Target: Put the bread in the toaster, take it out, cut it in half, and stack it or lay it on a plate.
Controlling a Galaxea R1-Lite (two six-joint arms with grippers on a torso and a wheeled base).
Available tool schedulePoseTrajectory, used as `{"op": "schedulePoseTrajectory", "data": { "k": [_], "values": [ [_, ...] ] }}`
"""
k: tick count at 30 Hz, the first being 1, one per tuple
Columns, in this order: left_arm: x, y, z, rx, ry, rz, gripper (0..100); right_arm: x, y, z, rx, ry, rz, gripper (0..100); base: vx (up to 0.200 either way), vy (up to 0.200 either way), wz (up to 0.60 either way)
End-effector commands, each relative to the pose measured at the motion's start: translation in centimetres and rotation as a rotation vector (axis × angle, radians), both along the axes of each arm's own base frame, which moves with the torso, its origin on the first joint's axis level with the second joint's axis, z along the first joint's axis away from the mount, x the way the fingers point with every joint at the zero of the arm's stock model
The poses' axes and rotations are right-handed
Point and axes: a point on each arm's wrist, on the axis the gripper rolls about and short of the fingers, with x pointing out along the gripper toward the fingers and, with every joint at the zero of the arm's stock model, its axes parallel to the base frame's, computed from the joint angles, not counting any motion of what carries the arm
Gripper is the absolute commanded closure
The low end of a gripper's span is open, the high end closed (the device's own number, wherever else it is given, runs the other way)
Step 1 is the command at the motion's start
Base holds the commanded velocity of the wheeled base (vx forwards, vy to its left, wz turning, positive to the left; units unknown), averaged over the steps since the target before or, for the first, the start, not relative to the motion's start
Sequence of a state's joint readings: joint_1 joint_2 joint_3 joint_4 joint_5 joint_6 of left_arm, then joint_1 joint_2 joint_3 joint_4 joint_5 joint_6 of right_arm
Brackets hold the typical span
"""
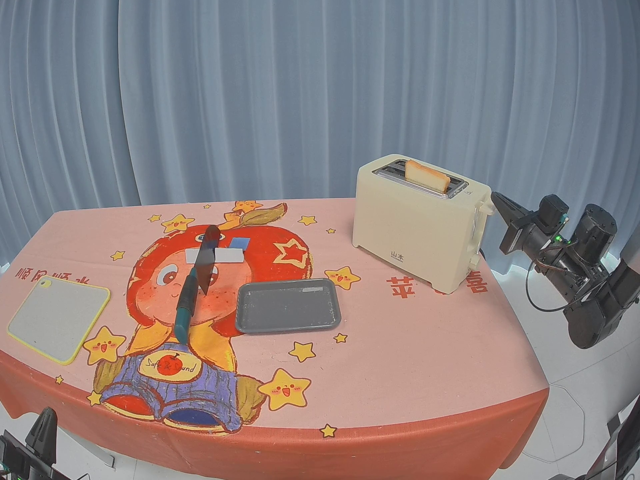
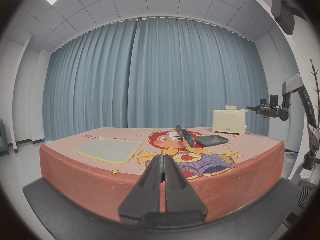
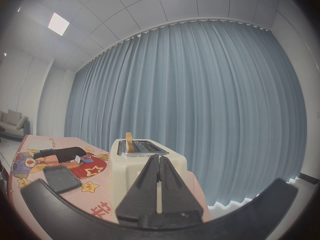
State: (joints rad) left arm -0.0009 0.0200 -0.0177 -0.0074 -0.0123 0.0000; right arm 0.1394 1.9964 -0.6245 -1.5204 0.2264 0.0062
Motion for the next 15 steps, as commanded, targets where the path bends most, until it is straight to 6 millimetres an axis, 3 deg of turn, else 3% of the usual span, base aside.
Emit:
{"op": "schedulePoseTrajectory", "data": {
  "k": [1, 15],
  "values": [
    [0.13, 0.0, -0.49, 0.0, 0.017, -0.001, 100, 0.23, -0.06, -0.93, -0.004, 0.03, -0.002, 100, 0.0, 0.0, 0.0],
    [0.13, 0.0, -0.49, 0.0, 0.017, -0.001, 100, -0.2, -0.14, -1.73, -0.014, 0.073, -0.01, 100, 0.0, 0.0, 0.0]
  ]
}}
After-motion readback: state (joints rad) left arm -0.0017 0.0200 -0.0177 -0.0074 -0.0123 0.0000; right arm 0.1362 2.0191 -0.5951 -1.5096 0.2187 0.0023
